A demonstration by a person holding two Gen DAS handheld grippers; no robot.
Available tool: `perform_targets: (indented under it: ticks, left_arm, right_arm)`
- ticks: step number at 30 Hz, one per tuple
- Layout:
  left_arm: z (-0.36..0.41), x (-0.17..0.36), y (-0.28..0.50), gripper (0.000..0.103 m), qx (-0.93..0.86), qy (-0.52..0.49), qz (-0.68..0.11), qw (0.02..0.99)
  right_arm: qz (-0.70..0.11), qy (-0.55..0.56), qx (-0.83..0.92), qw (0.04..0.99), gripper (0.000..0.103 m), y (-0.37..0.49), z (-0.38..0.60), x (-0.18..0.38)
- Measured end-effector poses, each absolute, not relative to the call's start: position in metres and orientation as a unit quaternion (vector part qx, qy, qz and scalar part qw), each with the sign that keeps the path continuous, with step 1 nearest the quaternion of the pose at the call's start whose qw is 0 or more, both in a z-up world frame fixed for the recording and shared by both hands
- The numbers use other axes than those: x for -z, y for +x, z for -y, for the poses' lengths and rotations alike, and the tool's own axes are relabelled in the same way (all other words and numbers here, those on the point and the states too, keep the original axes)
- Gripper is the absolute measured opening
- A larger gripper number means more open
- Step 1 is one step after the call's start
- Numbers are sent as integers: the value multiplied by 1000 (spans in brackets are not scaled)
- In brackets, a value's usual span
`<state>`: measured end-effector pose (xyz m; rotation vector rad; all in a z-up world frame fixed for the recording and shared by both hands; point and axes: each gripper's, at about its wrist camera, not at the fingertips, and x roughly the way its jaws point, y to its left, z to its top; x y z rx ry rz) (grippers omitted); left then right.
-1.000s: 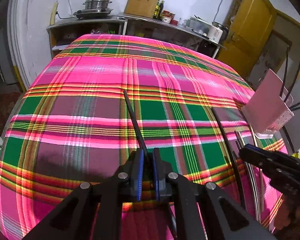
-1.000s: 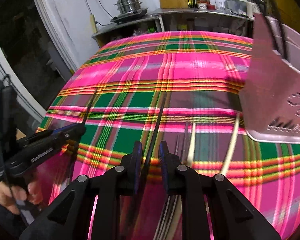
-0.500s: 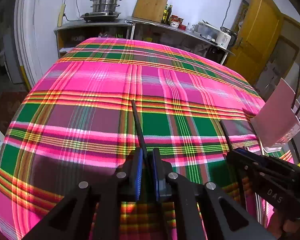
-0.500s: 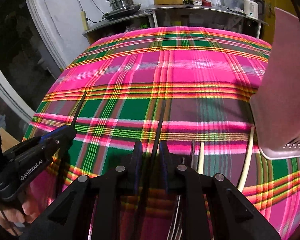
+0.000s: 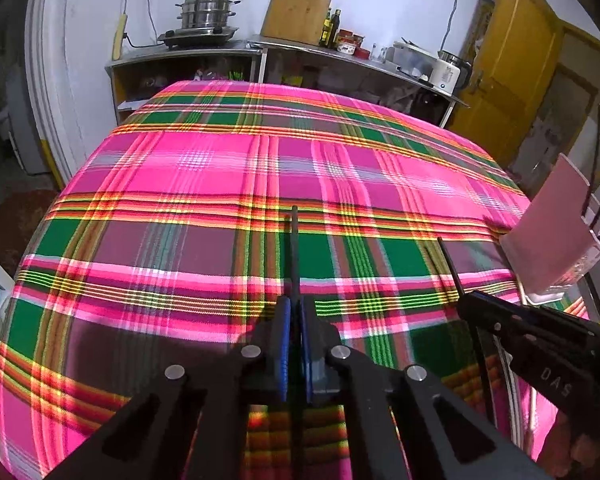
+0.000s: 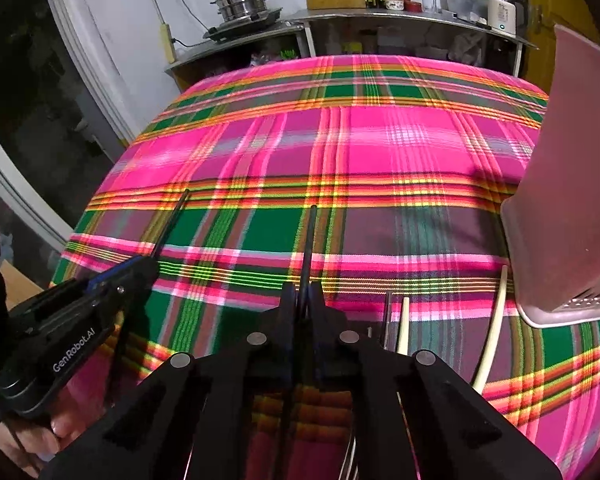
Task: Organize utensils
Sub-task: 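Close the left tool on a black chopstick while the right tool grasps another black chopstick, then lift both held black chopsticks upright and carry them above the pink basket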
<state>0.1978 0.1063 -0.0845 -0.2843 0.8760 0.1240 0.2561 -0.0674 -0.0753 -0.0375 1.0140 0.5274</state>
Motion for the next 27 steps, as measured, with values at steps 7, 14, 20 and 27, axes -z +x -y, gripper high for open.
perform_targets:
  ticks: [7,14,20,27]
  left_arm:
    - [-102,58,183,5,-40,-140,-405,902]
    - [-93,23,167,5,-14,-139,-378,915]
    - [-83,-6,155,5,5,-136,-357,924]
    - [-75,-34,144,5,21,-131,-335,933]
  right_arm:
    - [-452,-1,-270,850,6,243,81,43]
    - [-425,19,-286,858,6,225,95,12]
    - [-405,30,-292,866,6,213,106,-11]
    - [-379,39,-296,876,6,201,120,-37]
